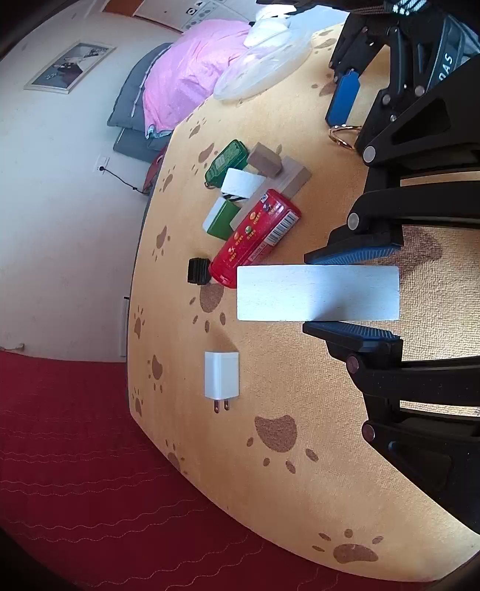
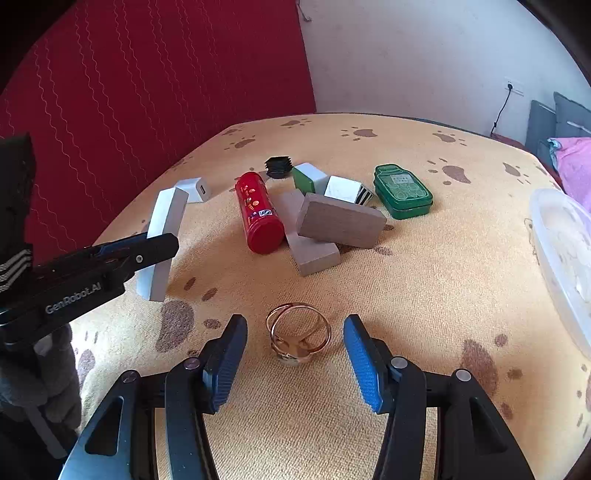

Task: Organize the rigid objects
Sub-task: 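Drop the gold rings into the bowl with the right tool while the left lifts the bar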

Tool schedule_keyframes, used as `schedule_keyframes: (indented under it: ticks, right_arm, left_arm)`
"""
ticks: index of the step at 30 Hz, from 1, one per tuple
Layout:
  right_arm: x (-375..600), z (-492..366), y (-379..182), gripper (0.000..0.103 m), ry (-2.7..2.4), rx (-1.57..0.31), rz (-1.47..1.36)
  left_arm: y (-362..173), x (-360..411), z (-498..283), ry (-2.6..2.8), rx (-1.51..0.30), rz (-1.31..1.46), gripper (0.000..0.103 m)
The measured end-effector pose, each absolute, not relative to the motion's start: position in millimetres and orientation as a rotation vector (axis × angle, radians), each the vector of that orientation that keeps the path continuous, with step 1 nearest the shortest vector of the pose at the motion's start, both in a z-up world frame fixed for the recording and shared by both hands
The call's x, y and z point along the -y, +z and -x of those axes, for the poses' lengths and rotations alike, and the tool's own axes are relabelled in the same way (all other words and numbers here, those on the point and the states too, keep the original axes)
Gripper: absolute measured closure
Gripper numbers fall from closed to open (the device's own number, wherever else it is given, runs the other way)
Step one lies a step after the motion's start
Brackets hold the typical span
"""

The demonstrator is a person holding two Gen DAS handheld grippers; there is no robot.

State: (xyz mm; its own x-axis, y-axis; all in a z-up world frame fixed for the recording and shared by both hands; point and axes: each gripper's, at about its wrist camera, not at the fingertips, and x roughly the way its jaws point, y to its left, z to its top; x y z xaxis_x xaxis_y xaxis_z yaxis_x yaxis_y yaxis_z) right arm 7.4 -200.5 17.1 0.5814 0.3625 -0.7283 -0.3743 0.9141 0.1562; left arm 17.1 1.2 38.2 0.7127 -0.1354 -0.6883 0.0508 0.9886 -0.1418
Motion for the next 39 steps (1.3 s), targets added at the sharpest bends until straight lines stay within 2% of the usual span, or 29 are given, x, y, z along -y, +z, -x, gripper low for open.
schedule_keyframes:
  ticks: [1, 3, 4, 14, 24, 31, 34, 39]
  right_arm:
    - [199.2, -10.4, 14.6, 0.048, 0.427, -0.858, 0.021]
    - [199.9, -11.6, 14.0, 0.066, 0.411, -0.85, 0.027]
    - [200.9, -11.6, 14.6, 0.066, 0.416, -0.855, 0.023]
    - [243.7, 3.3, 34.0, 0.067, 0.362, -0.794, -0.094]
    - [333.5, 3.9, 65.5, 0.067, 0.145, -0.663, -0.211]
    - [396.0, -12.6, 62.2, 0.066, -0.054, -0.604, -0.236]
    - [418.4, -15.9, 54.6, 0.053, -0.114, -0.599, -0.269]
    - [433.6, -7.0, 48.3, 0.052, -0.174, -0.571, -0.265]
  left_arm:
    - [38.6, 0.7, -16.4, -0.109, -0.771, 0.115, 0.073]
    - [39.2, 4.5, -14.8, -0.12, -0.772, 0.113, 0.073]
    - [39.7, 6.1, -14.2, -0.124, -0.772, 0.112, 0.073]
    - [49.0, 27.8, -11.7, -0.17, -0.768, 0.099, 0.073]
    - [61.3, 65.3, -15.6, -0.228, -0.757, 0.058, 0.073]
    - [70.0, 100.1, -16.3, -0.271, -0.744, 0.022, 0.073]
    - [71.9, 117.4, -16.8, -0.294, -0.748, 0.004, 0.073]
    - [76.6, 147.8, -20.3, -0.331, -0.747, -0.036, 0.073]
